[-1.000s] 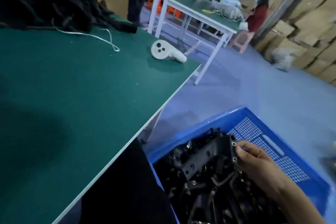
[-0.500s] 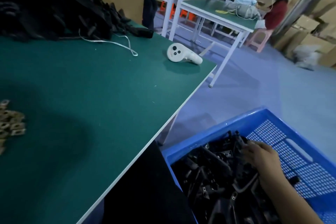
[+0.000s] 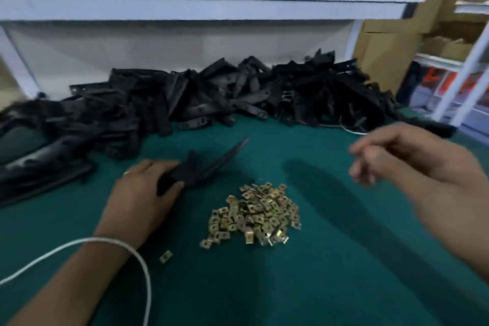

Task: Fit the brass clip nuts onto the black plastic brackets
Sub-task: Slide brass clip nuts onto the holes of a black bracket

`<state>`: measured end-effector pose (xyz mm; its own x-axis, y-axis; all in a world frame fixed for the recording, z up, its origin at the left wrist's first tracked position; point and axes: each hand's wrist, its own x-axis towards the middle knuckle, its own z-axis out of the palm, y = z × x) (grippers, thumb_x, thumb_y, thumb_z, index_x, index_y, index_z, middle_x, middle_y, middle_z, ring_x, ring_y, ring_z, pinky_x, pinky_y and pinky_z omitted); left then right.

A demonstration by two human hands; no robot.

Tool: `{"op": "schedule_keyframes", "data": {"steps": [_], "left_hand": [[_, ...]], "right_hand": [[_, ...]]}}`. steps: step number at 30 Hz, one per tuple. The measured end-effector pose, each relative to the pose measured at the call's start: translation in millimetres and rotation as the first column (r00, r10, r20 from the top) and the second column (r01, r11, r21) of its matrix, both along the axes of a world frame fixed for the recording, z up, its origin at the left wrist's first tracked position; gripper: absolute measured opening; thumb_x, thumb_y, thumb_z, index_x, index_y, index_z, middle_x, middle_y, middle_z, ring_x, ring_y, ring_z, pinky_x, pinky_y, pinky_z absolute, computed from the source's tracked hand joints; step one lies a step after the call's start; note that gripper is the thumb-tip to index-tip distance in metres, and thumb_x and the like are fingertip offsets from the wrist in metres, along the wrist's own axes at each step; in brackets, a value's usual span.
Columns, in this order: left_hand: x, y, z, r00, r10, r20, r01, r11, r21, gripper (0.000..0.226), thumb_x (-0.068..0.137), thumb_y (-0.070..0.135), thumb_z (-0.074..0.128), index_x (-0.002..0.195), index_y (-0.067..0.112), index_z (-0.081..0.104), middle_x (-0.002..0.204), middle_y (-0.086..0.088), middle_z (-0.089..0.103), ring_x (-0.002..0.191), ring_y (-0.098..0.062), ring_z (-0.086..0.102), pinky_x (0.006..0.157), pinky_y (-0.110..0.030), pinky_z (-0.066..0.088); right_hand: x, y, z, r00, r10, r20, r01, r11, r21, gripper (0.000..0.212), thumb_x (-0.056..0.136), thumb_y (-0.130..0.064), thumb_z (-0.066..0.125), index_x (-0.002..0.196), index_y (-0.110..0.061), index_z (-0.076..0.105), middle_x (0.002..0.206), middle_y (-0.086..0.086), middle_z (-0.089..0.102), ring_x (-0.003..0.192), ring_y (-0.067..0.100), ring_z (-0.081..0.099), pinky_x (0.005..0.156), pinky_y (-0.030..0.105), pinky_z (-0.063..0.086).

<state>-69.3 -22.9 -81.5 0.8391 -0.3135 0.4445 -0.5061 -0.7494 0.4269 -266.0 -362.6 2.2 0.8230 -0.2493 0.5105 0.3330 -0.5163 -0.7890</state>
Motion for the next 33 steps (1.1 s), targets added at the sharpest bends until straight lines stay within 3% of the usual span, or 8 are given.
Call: {"op": "schedule_keyframes", "data": {"steps": [5,9,13,17,24,27,29,33], "left_hand": [[-3,2,-3,0.996,0.009,0.083,-0.002,0.996,-0.087,0.035,0.087,0.024,0.079,0.121,0.024,0.072,0.107,0.008,0.062,0.1,-0.016,0.063,0.085,-0.03,0.051],[3,10,-3,0.989,0.132,0.059,-0.107,0.941,-0.322,0.04,0.087,0.018,0.075,0.121,0.036,0.067,0.107,0.01,0.061,0.091,-0.008,0.062,0.082,-0.021,0.049],[8,15,4,0.944,0.302,0.129,-0.109,0.659,-0.744,0.036,0.093,0.009,0.068,0.115,0.036,0.061,0.105,0.008,0.062,0.08,0.005,0.061,0.072,-0.007,0.047],[19,25,2,0.935,0.348,-0.071,-0.206,0.367,-0.907,0.037,0.097,0.008,0.06,0.127,0.027,0.052,0.1,0.005,0.053,0.071,0.005,0.051,0.071,-0.013,0.046],[25,32,-6,0.953,0.21,-0.219,-0.302,0.722,-0.622,0.046,0.103,-0.002,0.047,0.142,0.02,0.057,0.113,0.006,0.06,0.103,0.002,0.059,0.084,-0.012,0.044],[22,17,-4,0.912,0.343,-0.226,-0.386,0.903,-0.19,0.061,0.104,0.027,0.056,0.158,0.01,0.035,0.143,-0.013,0.054,0.137,-0.034,0.043,0.112,-0.041,0.036],[14,11,0,0.894,0.389,-0.224,-0.387,0.921,0.053,0.089,0.094,0.058,0.058,0.162,0.014,0.021,0.153,-0.014,0.044,0.144,-0.038,0.031,0.115,-0.054,0.029],[5,12,4,0.902,0.358,-0.243,-0.328,0.932,0.156,0.126,0.076,0.081,0.056,0.163,0.02,-0.01,0.145,-0.013,0.051,0.138,-0.034,0.041,0.113,-0.052,0.031]], "right_hand": [[115,47,-5,0.943,0.124,-0.307,-0.226,0.92,-0.321,0.01,0.102,-0.027,0.067,0.098,-0.031,0.075,0.091,-0.005,0.075,0.087,0.012,0.069,0.083,0.038,0.057],[149,65,-41,0.977,0.069,-0.202,-0.14,0.92,-0.366,0.008,0.103,-0.024,0.066,0.103,-0.028,0.073,0.096,-0.013,0.07,0.094,0.004,0.064,0.08,0.022,0.05],[151,60,-62,0.971,0.134,-0.199,-0.219,0.833,-0.507,0.012,0.1,-0.031,0.065,0.107,-0.029,0.075,0.099,-0.018,0.067,0.1,0.003,0.062,0.086,0.024,0.049],[146,60,-58,0.905,0.277,-0.322,-0.414,0.746,-0.522,0.016,0.095,-0.044,0.067,0.104,-0.035,0.078,0.097,-0.02,0.066,0.104,0.007,0.06,0.09,0.029,0.05],[142,64,-57,0.791,0.313,-0.526,-0.557,0.723,-0.408,0.025,0.082,-0.059,0.078,0.102,-0.045,0.074,0.112,-0.023,0.059,0.119,-0.002,0.053,0.1,0.014,0.04],[138,66,-55,0.8,0.31,-0.513,-0.545,0.733,-0.407,0.02,0.083,-0.052,0.082,0.1,-0.042,0.076,0.109,-0.022,0.061,0.117,-0.001,0.055,0.103,0.019,0.042],[135,69,-55,0.82,0.303,-0.486,-0.522,0.744,-0.417,0.018,0.084,-0.049,0.082,0.098,-0.041,0.077,0.107,-0.021,0.063,0.116,0.0,0.056,0.103,0.021,0.042],[133,71,-55,0.866,0.265,-0.424,-0.462,0.749,-0.475,0.011,0.085,-0.044,0.082,0.094,-0.039,0.078,0.103,-0.019,0.064,0.112,0.003,0.057,0.101,0.026,0.045]]}}
